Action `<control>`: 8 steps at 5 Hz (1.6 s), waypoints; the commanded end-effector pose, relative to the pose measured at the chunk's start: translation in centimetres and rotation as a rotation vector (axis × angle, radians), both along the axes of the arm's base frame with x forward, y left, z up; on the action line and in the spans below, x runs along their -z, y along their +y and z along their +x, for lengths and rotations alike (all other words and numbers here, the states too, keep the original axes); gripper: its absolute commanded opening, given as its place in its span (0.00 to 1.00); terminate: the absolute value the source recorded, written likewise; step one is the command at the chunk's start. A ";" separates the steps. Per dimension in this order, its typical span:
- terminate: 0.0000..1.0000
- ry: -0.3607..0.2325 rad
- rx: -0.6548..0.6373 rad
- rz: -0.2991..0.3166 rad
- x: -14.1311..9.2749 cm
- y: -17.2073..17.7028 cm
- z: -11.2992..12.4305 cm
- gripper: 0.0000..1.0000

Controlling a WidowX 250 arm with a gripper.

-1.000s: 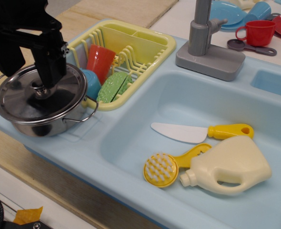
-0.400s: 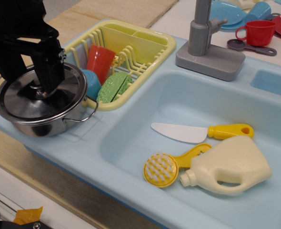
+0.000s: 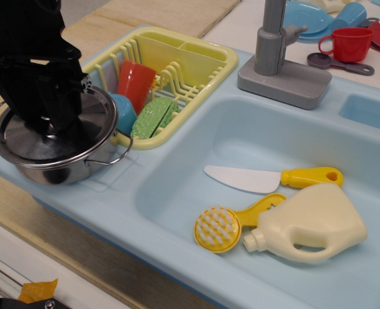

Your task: Take lid off pot or pan

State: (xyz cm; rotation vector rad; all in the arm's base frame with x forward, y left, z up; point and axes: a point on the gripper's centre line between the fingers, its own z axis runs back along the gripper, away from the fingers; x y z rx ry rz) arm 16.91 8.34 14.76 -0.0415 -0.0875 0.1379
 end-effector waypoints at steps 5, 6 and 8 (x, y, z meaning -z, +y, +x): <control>0.00 -0.010 0.133 0.140 -4.5 -1.0 5.5 0.00; 0.00 -0.012 0.181 0.151 -4.5 -0.4 7.3 0.00; 0.00 0.005 0.294 0.125 -2.7 -0.2 11.4 0.00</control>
